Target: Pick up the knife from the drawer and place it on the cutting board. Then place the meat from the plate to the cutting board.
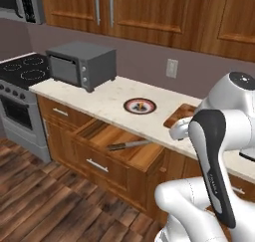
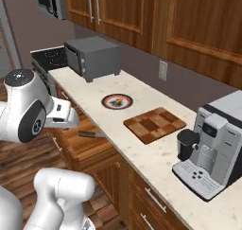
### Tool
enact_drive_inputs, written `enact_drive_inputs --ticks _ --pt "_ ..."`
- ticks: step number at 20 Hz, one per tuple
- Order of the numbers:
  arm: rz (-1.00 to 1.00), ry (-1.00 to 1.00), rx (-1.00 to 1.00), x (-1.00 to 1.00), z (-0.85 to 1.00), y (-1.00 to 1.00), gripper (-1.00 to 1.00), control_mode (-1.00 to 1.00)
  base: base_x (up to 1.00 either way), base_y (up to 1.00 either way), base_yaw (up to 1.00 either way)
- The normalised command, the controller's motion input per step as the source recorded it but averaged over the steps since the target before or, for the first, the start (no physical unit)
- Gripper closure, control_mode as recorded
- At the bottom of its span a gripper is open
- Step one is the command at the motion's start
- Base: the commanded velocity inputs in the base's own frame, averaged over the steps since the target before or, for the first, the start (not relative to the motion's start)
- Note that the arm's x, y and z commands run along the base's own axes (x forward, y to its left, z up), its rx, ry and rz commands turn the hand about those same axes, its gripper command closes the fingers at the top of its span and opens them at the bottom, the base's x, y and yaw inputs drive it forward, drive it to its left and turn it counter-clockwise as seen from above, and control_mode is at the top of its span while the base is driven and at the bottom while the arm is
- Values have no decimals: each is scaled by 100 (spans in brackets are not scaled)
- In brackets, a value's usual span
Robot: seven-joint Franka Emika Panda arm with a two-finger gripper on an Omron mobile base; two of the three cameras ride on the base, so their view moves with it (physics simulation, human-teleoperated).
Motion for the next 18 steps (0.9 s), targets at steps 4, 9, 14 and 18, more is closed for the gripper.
enact_drive_inputs --ticks 4,9,14,18 --pt "0 0 0 0 0 0 -100 100 33 -59 28" --pt "0 0 0 0 0 0 -100 100 44 -21 23" --pt "0 0 0 0 0 0 -100 100 20 -6 22" --pt "0 0 0 0 0 0 -100 100 11 -9 27"
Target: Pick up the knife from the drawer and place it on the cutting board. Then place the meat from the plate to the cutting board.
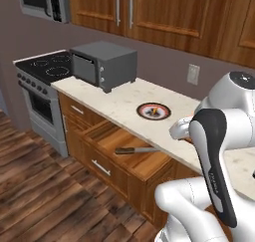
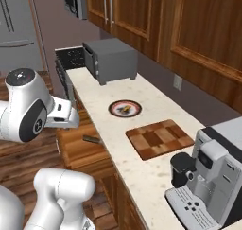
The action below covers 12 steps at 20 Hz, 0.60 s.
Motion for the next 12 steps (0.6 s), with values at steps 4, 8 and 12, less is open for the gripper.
enact_drive_inputs --ticks 4,8,12 --pt "0 0 0 0 0 0 -100 100 30 -11 35" --pt "0 0 0 0 0 0 -100 100 26 -15 38" --pt "0 0 0 0 0 0 -100 100 22 -13 37"
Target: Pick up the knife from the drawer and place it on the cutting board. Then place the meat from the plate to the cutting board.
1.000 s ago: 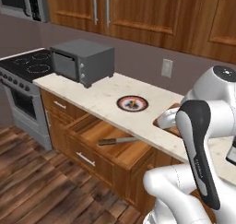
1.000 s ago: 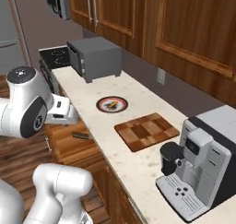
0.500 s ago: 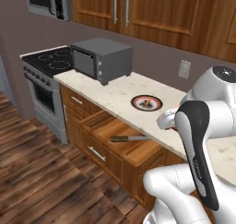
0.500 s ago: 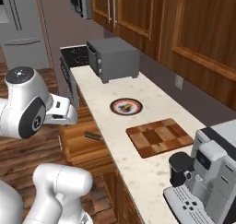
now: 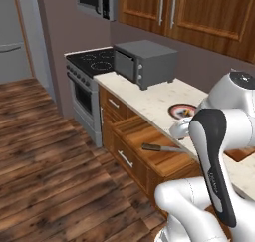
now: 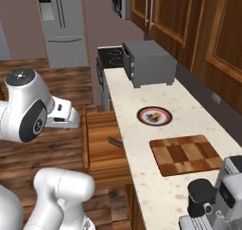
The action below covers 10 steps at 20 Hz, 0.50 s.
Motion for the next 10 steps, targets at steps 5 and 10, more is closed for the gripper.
enact_drive_inputs --ticks 5,10 --pt "0 0 0 0 0 0 -100 100 4 0 18" --pt "0 0 0 18 -2 3 -100 -100 4 4 1"
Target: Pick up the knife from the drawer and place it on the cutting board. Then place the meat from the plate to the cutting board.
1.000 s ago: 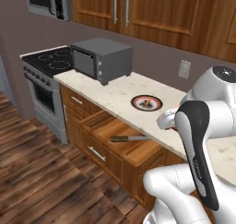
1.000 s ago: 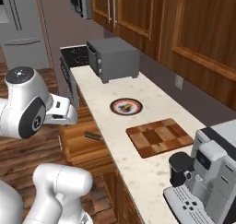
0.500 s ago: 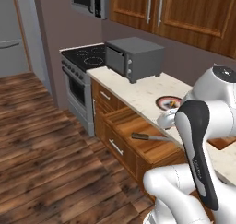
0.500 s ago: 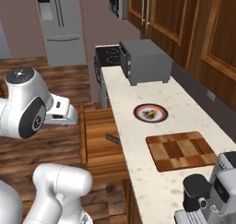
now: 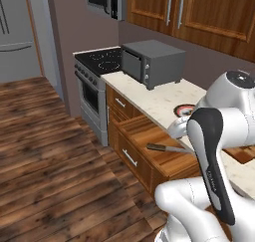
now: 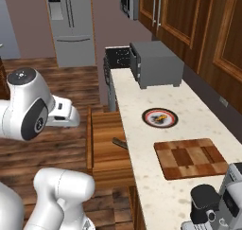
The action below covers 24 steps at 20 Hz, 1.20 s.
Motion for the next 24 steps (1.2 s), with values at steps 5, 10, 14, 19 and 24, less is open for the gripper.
enact_drive_inputs --ticks 5,10,14,19,24 --pt "0 1 0 40 -31 0 -100 -100 0 0 0" --pt "0 10 0 42 -57 0 -100 -100 0 0 0" --pt "0 10 5 35 -67 0 -100 -100 0 0 0" --pt "0 11 3 28 -45 2 -100 -100 0 0 0" --pt "0 8 0 24 -48 21 -100 -100 0 0 0"
